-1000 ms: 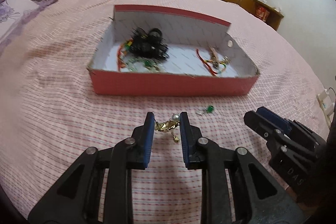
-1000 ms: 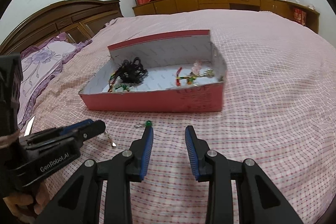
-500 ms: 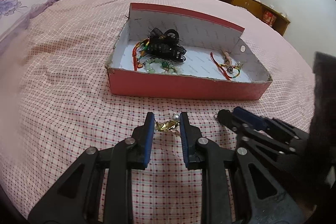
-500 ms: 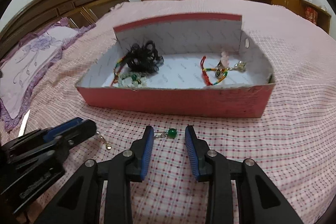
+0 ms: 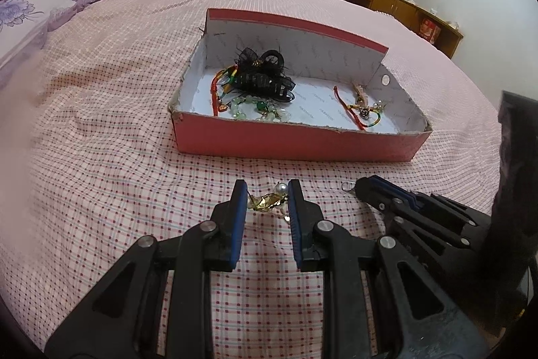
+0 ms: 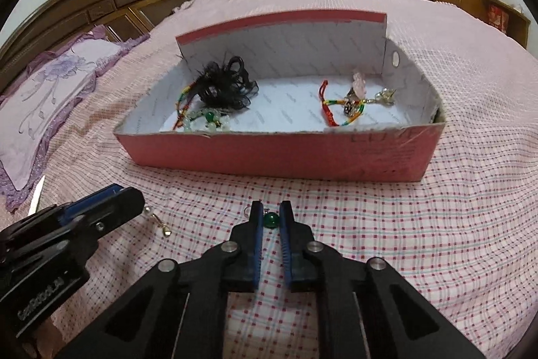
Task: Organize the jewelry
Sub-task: 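Lower the gold pendant and green earring into the box and open both tools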
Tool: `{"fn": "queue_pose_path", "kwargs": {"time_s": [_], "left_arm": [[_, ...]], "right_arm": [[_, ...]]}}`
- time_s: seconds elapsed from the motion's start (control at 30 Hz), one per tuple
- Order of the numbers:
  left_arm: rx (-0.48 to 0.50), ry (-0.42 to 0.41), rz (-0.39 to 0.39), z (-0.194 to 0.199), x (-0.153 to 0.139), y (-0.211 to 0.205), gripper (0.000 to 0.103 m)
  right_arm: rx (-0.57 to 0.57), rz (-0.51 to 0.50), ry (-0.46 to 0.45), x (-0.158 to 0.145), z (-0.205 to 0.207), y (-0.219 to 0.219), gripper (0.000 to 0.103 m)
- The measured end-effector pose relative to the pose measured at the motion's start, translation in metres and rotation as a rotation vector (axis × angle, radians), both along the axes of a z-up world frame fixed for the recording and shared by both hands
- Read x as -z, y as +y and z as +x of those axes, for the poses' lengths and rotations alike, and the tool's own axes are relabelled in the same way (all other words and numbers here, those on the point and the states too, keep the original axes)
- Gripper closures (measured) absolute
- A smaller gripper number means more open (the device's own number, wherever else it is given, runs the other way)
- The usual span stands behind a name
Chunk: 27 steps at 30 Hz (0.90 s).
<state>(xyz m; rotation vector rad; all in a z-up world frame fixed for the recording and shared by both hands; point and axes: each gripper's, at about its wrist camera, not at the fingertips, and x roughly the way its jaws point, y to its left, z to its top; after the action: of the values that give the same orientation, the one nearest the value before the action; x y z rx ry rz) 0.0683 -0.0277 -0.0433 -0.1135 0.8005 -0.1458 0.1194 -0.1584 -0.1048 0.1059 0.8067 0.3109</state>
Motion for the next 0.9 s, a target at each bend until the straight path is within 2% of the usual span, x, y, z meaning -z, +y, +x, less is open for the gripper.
{"fn": "queue_pose_path", "kwargs": {"time_s": [0.47, 0.9], "left_arm": [[0.011, -0.070, -0.002, -0.002, -0.024, -0.008, 0.087], [0.012, -0.194, 0.010, 0.028, -0.044, -0.017, 0.087]], "right_arm": [[0.010, 0.038, -0.161, -0.047, -0.027, -0.018, 0.092], [0.039, 0.025, -0.267, -0.064, -0.001, -0.017, 0.092]]}}
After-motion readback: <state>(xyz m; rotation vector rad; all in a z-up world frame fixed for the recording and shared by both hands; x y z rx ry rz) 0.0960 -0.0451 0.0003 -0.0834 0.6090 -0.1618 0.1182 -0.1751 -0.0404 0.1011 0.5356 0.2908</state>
